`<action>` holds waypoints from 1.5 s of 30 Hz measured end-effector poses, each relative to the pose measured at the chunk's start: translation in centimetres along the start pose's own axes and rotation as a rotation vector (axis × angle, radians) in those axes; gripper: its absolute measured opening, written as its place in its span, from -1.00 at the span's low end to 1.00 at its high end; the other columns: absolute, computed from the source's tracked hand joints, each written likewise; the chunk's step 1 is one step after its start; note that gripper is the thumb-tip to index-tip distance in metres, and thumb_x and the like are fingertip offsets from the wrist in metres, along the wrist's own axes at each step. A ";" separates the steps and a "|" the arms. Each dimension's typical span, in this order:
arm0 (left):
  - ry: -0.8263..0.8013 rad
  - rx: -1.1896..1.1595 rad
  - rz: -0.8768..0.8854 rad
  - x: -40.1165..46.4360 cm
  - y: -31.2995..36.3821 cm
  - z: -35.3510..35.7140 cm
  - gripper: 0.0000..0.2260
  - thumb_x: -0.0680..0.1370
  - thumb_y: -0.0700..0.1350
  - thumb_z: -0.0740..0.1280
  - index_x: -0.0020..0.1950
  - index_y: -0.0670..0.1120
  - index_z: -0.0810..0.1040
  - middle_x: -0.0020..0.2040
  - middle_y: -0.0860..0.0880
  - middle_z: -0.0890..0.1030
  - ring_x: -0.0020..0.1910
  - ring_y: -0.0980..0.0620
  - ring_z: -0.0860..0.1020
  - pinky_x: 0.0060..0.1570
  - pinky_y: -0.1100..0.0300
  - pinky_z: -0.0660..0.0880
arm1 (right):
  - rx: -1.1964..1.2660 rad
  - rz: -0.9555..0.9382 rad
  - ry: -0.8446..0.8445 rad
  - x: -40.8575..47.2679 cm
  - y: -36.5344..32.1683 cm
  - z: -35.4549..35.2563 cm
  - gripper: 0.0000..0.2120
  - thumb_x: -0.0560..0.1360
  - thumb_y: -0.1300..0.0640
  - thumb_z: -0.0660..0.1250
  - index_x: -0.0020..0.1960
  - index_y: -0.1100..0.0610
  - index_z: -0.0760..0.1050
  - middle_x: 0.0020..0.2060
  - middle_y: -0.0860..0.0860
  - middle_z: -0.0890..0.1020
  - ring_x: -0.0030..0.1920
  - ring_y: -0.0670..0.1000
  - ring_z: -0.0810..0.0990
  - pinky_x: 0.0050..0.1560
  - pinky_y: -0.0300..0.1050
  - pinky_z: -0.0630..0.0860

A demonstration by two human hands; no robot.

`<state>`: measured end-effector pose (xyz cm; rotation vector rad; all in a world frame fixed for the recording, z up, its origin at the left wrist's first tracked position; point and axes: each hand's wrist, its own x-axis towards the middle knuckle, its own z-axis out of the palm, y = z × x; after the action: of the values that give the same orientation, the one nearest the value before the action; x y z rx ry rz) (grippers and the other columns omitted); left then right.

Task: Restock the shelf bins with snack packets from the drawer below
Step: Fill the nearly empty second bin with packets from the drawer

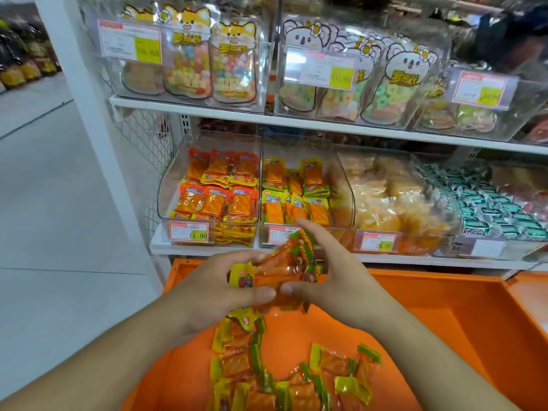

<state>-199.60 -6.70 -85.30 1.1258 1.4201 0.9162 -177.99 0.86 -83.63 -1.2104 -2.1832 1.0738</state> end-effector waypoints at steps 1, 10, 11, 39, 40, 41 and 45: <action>-0.019 0.024 0.008 0.0 0.1 -0.1 -0.56 0.40 0.01 0.65 0.24 0.20 0.65 0.12 0.11 0.73 0.11 0.12 0.70 0.23 -0.03 0.61 | 0.035 -0.014 -0.026 -0.1 -0.1 -0.1 -0.08 0.34 0.00 0.68 0.53 -0.34 0.25 0.37 -0.30 0.51 0.34 -0.25 0.51 0.35 -0.11 0.52; 0.144 -0.029 0.064 -0.5 0.8 -0.6 -0.44 0.20 -0.08 0.74 0.16 0.12 0.68 0.01 -0.01 0.76 0.02 -0.01 0.73 0.13 -0.12 0.66 | 0.141 0.073 -0.110 -0.6 -0.8 -0.1 -0.65 0.32 0.17 0.70 0.00 0.15 0.62 -0.31 -0.04 0.61 -0.37 -0.12 0.64 -0.34 -0.26 0.55; 0.166 -0.018 0.062 -0.6 0.8 -0.5 -0.47 0.22 -0.07 0.73 0.15 0.11 0.69 0.00 0.01 0.76 0.01 0.01 0.73 0.12 -0.10 0.66 | 0.136 0.080 -0.129 -0.8 -0.8 0.0 -0.67 0.33 0.16 0.69 -0.03 0.18 0.62 -0.30 -0.01 0.59 -0.37 -0.12 0.63 -0.35 -0.28 0.53; 0.157 -0.133 0.068 -1.1 0.3 1.2 -0.91 0.55 -0.09 0.48 0.01 0.02 0.78 -0.03 -0.06 0.77 0.02 -0.07 0.74 0.15 -0.17 0.64 | 0.342 0.127 0.052 -1.6 -1.3 3.2 -0.69 0.53 0.23 0.50 0.15 -0.12 0.60 -0.07 -0.13 0.73 -0.12 -0.12 0.70 -0.03 0.04 0.70; 0.185 -0.115 0.080 -1.1 0.2 1.3 -0.92 0.53 -0.09 0.51 -0.02 0.05 0.78 -0.05 -0.03 0.77 0.01 -0.02 0.74 0.16 -0.09 0.64 | 0.308 0.119 0.052 -1.6 -1.2 3.1 -0.70 0.53 0.21 0.49 0.14 -0.14 0.61 -0.06 -0.17 0.73 -0.10 -0.15 0.70 0.00 0.02 0.69; 0.219 -0.098 0.090 -1.1 0.3 1.3 -0.91 0.49 -0.09 0.54 -0.04 0.09 0.78 -0.08 0.01 0.77 -0.02 0.05 0.73 0.14 0.01 0.65 | 0.286 0.117 0.050 -1.6 -1.1 3.1 -0.72 0.54 0.19 0.49 0.14 -0.14 0.61 -0.05 -0.18 0.73 -0.06 -0.14 0.70 0.03 0.01 0.69; 0.326 -0.080 0.133 -1.0 0.4 1.5 -0.80 0.40 -0.09 0.62 -0.12 0.21 0.74 -0.14 0.06 0.75 -0.16 0.19 0.69 -0.08 0.27 0.62 | 0.320 0.146 0.035 -1.5 -1.0 3.0 -0.73 0.57 0.17 0.46 0.20 -0.11 0.59 -0.02 -0.10 0.74 -0.01 -0.04 0.73 0.04 0.07 0.70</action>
<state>-198.02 -7.65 -84.91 1.0535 1.5661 1.2862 -179.73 -1.97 -84.72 -1.2419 -1.8305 1.3876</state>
